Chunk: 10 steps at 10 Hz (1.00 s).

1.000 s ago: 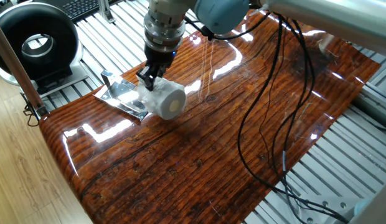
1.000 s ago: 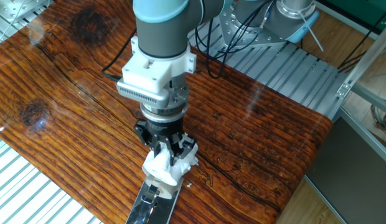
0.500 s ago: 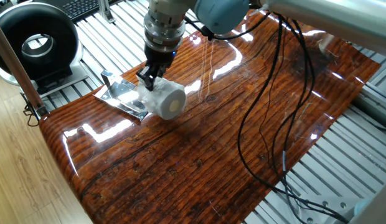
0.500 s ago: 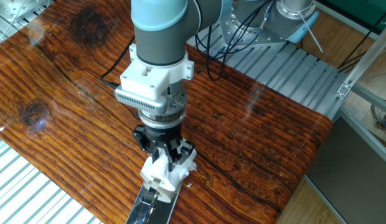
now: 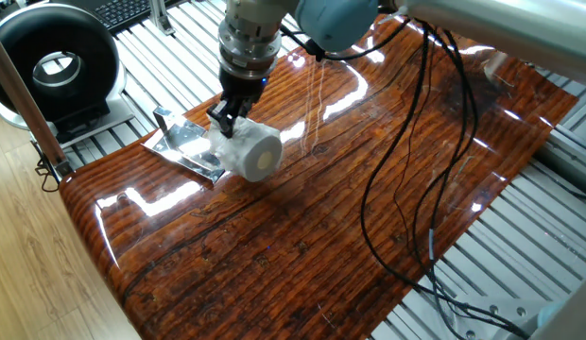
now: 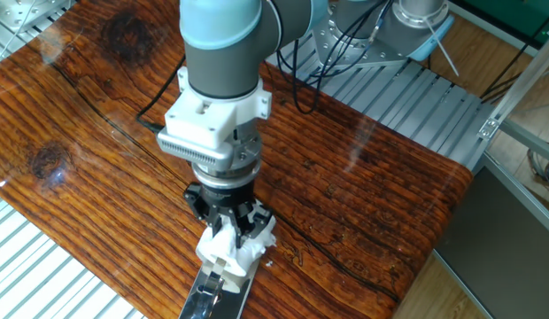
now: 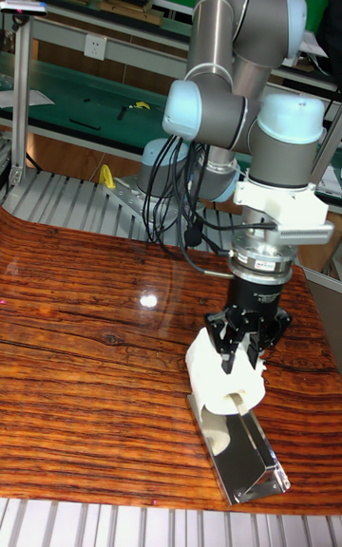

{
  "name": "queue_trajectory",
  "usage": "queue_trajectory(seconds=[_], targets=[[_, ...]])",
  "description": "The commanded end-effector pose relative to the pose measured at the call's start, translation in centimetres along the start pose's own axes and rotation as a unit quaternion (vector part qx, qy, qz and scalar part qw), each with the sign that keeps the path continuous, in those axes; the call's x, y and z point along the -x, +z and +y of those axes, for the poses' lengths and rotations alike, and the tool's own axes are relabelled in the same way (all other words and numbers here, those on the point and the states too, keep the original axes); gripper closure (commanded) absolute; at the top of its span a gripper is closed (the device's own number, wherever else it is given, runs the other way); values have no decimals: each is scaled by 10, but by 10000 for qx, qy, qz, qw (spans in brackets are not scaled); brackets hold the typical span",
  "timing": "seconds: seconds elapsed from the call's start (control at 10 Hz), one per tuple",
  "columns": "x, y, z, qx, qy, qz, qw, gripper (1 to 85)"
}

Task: Put the toilet paper on its holder

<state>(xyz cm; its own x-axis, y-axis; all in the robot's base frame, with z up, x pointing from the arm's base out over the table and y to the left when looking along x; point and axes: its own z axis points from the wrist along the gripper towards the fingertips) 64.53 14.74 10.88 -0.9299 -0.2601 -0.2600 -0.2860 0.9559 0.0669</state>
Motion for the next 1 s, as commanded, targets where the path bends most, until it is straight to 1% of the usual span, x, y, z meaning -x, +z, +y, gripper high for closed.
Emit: queue_trajectory(seconds=[0.0,0.3,0.5,0.6,0.9], targets=[[17,0,4,35,-93,-3,10000,847],[27,6,6,61,-121,-68,9999,847],[35,7,5,18,-60,-207,9998,847],[39,6,7,40,-29,-238,9997,847],[54,8,15,141,-55,-423,9990,847]])
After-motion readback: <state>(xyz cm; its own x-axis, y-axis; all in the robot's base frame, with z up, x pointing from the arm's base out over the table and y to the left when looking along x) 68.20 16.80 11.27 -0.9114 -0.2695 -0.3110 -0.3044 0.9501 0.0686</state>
